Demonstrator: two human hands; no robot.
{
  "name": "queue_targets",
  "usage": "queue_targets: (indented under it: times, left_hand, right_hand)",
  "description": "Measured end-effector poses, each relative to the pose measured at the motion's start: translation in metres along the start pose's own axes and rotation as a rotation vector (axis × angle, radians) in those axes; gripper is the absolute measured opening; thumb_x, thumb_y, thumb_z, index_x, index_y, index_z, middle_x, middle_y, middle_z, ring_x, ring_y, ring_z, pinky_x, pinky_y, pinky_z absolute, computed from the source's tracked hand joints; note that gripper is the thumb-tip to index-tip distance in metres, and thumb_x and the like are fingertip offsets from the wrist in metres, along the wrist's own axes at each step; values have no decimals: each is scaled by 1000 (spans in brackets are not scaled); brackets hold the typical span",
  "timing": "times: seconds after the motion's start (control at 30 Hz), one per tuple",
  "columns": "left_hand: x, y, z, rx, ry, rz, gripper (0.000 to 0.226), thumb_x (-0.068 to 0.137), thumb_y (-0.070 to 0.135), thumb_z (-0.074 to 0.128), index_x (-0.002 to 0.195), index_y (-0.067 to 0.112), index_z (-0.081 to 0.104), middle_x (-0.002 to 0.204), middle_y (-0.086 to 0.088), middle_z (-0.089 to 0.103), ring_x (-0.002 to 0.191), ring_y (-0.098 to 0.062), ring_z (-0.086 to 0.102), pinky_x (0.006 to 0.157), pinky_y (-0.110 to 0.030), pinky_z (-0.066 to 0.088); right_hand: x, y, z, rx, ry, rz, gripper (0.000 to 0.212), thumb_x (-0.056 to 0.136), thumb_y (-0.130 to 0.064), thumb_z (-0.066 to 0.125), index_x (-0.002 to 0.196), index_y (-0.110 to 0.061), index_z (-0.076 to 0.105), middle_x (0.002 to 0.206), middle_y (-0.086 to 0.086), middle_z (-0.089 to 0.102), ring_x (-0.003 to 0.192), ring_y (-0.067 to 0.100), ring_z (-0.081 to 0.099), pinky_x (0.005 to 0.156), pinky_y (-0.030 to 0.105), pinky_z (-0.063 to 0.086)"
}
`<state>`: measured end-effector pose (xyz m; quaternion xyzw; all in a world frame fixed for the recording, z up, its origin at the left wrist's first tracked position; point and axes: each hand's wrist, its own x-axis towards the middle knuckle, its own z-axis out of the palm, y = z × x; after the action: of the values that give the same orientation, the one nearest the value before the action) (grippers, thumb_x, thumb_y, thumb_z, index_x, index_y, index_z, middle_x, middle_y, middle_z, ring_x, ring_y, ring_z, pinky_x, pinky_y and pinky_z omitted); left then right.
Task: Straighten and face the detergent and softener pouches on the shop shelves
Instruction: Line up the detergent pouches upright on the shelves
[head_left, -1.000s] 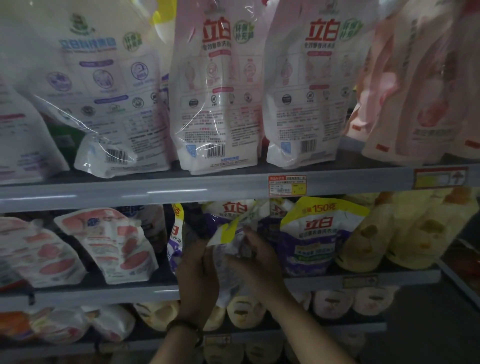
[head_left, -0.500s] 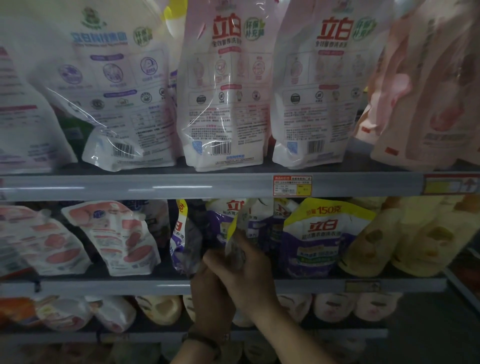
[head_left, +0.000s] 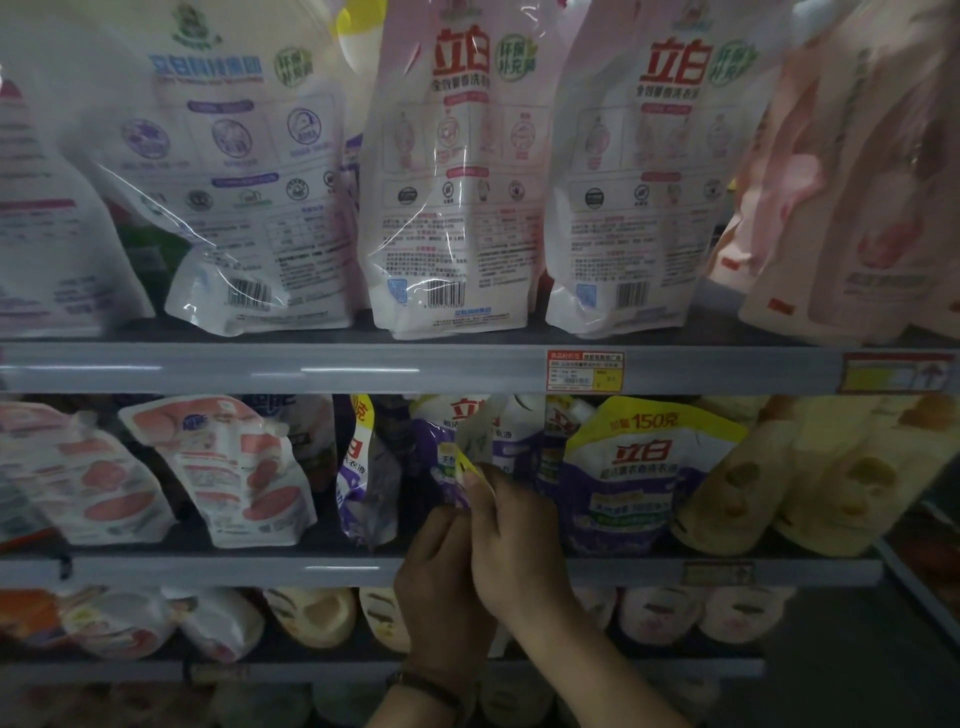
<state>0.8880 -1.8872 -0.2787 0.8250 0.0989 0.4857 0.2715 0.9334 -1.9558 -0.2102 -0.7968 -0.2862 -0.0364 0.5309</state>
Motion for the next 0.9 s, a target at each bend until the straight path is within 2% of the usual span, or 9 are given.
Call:
queue_targets:
  times: [0.2,0.33,0.4,0.47,0.57,0.67,0.73,0.83,0.9]
  left_hand:
    - [-5,1,3,36,14,-10,10,89,16,64,97,19,69,94,5,62,80,-19,63,67,-21,41]
    - [-2,1,-10,-107,-70,26,26,89,21,72,115,16,76,113,5,69,99,-18,69,80,-26,53]
    - [2,-8,-20,-158,-136,98,35,92,29,68,124,13,74,123,2,69,112,-17,67,90,-28,53]
    - [5,-22,-25,-165,-114,78,35,100,35,60,124,12,72,123,1,67,110,-17,67,88,-28,54]
    - [10,-43,-21,-178,-43,-132,33,108,46,50,121,18,63,116,8,60,99,-15,67,74,-40,59]
    - [12,-65,-14,-306,-39,-363,22,106,52,49,127,46,54,124,18,58,112,-16,64,85,-50,60]
    - [15,-85,-11,-434,-137,-439,25,107,44,48,127,57,55,129,24,62,119,-15,65,93,-51,60]
    - [23,-119,-10,-696,-376,-585,32,104,37,51,129,46,68,137,5,69,129,-25,66,103,-58,56]
    - [31,-130,-11,-727,-470,-642,32,102,42,56,131,41,70,140,-3,69,132,-29,65,107,-60,53]
  right_hand:
    - [2,6,0,83,1,4,28,114,-28,47,98,-22,69,85,-3,71,81,10,69,71,36,55]
    - [12,7,-11,147,12,19,31,113,-28,50,96,-14,72,88,3,74,82,14,71,75,43,54]
    - [19,7,-15,134,8,7,32,112,-27,51,94,-12,72,88,4,75,84,13,71,76,41,54]
    - [23,8,-18,127,-18,2,32,112,-26,49,95,-14,73,90,0,75,88,9,71,76,34,54]
    - [26,13,-24,114,-39,-2,36,110,-33,46,93,-14,71,89,-4,74,88,5,68,73,27,49]
    - [28,16,-28,143,-64,14,33,113,-30,47,93,-16,70,89,-4,74,89,8,70,73,34,53]
    - [31,15,-31,173,-88,21,33,113,-30,47,91,-19,69,89,-3,75,88,12,72,69,33,54]
    - [35,13,-35,181,-103,-3,31,113,-31,48,88,-26,67,88,-4,74,86,13,73,67,21,49]
    - [38,13,-37,185,-113,-17,31,113,-27,49,86,-26,66,85,-7,73,83,10,70,67,17,47]
